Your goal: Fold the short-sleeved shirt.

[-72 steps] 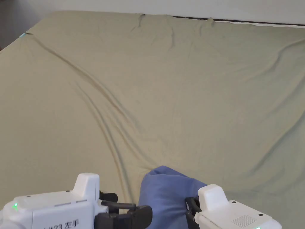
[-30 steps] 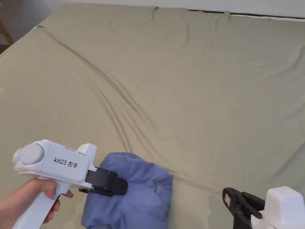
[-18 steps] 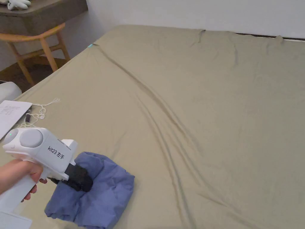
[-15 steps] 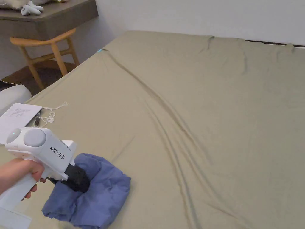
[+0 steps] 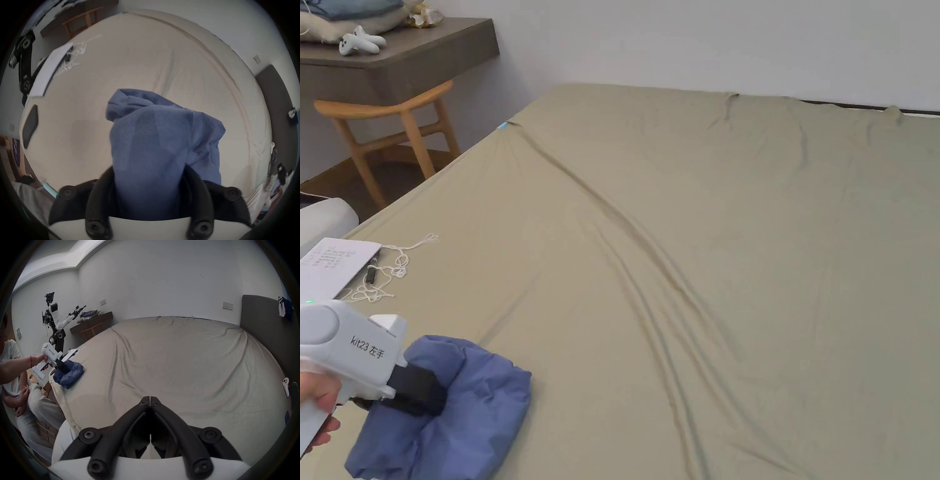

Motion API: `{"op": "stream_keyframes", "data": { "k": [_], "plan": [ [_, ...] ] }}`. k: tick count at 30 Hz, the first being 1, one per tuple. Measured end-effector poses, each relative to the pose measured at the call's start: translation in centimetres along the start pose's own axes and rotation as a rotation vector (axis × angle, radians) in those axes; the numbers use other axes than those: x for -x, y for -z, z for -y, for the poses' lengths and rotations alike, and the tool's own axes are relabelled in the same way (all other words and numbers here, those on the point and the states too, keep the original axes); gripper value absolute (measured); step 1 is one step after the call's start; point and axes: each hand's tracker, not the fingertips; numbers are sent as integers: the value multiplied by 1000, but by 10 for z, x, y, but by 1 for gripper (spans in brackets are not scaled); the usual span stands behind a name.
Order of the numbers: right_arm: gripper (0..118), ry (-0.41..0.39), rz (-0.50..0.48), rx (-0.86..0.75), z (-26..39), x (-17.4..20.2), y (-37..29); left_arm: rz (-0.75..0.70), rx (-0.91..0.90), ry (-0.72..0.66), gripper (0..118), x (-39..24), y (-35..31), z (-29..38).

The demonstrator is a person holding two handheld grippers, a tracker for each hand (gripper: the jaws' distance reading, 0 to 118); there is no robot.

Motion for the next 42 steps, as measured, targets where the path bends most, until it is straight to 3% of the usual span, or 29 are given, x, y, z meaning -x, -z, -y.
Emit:
{"op": "stream_keyframes", "data": {
  "k": [2, 7, 11, 12, 13, 15, 20, 28, 30, 32, 33, 42],
  "plan": [
    [0, 7, -4, -15, -1, -2, -7, -105, -118, 74, 105, -5, -14, 13],
    [0, 19, -5, -61, -3, -11, -25, 56, -436, -87, 106, -16, -93, 52],
    [0, 36, -3, -110, -5, -21, -43, 81, -769, -147, 103, -79, -178, 100],
    [0, 39, 4, -129, -6, -23, -49, 95, -835, -143, 95, -101, -195, 112],
    [0, 43, 6, -148, -6, -26, -54, 71, -896, -126, 78, -120, -210, 122],
    [0, 57, 28, -181, -7, -34, -68, -51, -1006, -89, 3, -167, -232, 140],
    [0, 73, 169, -285, -6, -62, -112, -212, -1177, 30, 0, -279, -263, 174],
    [0, -4, 459, -480, -29, -90, -186, -72, -1194, 251, 0, -392, -244, 177],
    [0, -42, 530, -522, -36, -90, -200, -31, -1166, 254, 0, -406, -233, 170],
    [0, -85, 543, -582, -42, -88, -211, -4, -1139, 222, 0, -418, -227, 168],
    [0, -40, 537, -577, -43, -89, -212, 1, -1130, 220, 0, -421, -222, 166],
    [0, -56, 557, -628, -52, -83, -212, -36, -1110, 228, 0, -432, -230, 171]
  ]
}}
